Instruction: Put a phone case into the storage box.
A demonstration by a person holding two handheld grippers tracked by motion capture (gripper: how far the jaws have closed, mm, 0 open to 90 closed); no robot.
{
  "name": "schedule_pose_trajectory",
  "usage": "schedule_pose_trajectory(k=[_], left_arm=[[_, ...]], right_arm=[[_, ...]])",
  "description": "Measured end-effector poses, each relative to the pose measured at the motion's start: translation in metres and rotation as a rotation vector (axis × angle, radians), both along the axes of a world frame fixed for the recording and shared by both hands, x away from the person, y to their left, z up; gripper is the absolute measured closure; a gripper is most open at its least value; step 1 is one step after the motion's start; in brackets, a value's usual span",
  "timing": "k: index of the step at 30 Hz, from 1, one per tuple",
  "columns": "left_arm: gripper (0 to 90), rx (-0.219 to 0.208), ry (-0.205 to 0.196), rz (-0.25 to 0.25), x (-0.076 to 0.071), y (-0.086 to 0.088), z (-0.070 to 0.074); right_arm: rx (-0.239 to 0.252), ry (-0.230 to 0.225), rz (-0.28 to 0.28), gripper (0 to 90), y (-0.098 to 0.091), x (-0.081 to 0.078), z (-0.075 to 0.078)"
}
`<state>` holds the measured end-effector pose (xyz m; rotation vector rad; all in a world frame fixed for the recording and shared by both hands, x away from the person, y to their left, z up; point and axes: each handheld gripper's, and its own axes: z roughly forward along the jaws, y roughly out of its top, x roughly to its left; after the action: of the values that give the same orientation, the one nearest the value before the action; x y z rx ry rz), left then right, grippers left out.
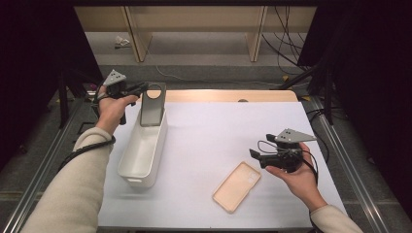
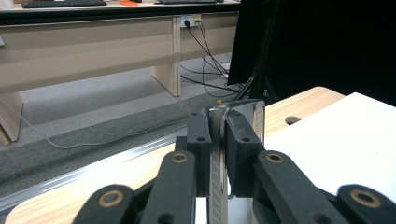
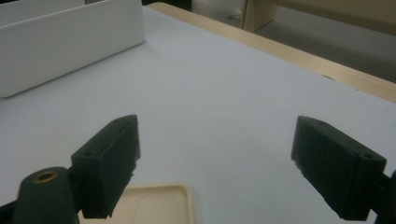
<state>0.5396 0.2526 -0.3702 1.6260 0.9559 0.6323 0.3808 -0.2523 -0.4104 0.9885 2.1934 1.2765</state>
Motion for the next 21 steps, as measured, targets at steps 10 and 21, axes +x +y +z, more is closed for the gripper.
schedule_pose_trajectory(k=[10, 21], left_arm=[[81.0, -0.007, 0.019, 0.014, 0.001, 0.003, -0.008], [80.9, -0.015, 0.035, 0.025, 0.003, 0.005, -0.014]], right_arm=[[-0.003, 0.004, 0.005, 16.2, 0.0, 0.0, 0.0], [-0.002, 0.006, 0.006, 16.2, 0.0, 0.0, -0.001]])
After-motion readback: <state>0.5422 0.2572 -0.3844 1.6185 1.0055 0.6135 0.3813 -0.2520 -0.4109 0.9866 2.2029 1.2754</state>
